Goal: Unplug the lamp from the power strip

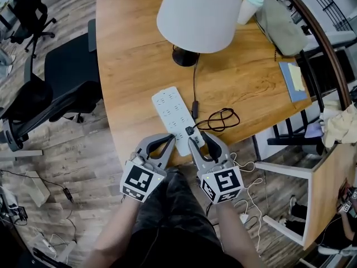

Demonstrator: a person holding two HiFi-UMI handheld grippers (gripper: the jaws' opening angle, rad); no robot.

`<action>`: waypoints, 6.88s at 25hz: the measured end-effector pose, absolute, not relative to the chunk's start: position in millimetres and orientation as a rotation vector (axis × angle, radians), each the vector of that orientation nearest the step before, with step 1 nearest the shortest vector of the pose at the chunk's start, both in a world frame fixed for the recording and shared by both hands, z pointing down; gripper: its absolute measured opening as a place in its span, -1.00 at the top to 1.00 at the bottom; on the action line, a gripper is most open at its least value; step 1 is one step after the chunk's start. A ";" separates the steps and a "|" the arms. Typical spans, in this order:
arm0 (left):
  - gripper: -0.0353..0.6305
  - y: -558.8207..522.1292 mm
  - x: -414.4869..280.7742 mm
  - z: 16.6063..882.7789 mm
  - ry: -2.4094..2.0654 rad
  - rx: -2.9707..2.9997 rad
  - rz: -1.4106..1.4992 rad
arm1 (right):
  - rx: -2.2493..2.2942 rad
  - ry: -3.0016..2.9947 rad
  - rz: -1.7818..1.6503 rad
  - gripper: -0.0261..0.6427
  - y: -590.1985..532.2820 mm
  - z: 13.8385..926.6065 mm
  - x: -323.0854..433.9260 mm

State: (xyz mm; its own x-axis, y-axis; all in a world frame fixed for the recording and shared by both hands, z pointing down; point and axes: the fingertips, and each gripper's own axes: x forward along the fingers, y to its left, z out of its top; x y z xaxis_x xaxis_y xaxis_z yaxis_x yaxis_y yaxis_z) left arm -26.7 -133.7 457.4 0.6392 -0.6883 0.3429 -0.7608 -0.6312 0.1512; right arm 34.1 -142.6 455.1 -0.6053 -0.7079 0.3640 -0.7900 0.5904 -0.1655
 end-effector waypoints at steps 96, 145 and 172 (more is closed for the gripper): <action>0.90 -174.0 -15.9 481.5 -1.157 2.530 0.535 | 1.599 -2.274 0.752 0.72 -179.8 481.5 75.4; 0.90 -180.8 -47.1 418.5 -1.386 2.539 0.258 | 1.543 -2.531 0.383 0.90 -187.6 404.3 65.1; 0.90 -184.1 -79.0 331.2 -1.556 2.550 0.071 | 1.443 -2.669 0.187 0.90 -179.3 323.1 53.8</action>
